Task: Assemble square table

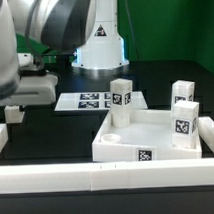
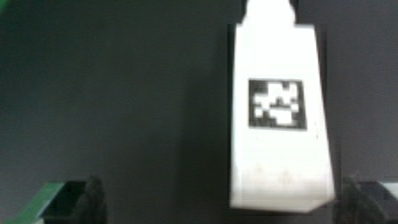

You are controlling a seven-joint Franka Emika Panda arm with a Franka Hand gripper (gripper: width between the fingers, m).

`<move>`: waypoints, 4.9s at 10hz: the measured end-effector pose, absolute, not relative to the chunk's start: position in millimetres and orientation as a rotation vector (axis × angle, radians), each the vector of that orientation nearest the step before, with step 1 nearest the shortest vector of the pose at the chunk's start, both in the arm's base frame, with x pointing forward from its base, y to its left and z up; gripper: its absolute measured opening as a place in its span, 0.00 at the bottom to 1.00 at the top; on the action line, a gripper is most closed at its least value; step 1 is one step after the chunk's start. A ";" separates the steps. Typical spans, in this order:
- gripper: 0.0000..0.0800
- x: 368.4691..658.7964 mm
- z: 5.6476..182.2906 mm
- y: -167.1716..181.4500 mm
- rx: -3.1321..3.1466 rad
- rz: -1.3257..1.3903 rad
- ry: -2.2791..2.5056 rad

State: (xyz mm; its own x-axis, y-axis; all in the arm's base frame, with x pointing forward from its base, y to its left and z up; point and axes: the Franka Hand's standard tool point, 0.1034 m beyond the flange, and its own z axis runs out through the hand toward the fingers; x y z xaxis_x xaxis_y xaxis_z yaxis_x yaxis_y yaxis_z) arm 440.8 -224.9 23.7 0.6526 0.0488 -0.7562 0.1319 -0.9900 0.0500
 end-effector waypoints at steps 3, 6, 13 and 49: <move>0.81 435.7 19.1 -218.7 2.672 -1.473 0.126; 0.81 426.2 13.7 -213.7 2.659 -1.488 0.087; 0.36 423.5 7.6 -208.9 2.661 -1.476 0.106; 0.36 595.2 119.7 -42.4 2.974 0.634 -0.245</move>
Offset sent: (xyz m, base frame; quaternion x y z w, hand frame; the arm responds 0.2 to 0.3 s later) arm -0.0069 0.0089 0.0029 0.0383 -0.0655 -0.0022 0.9971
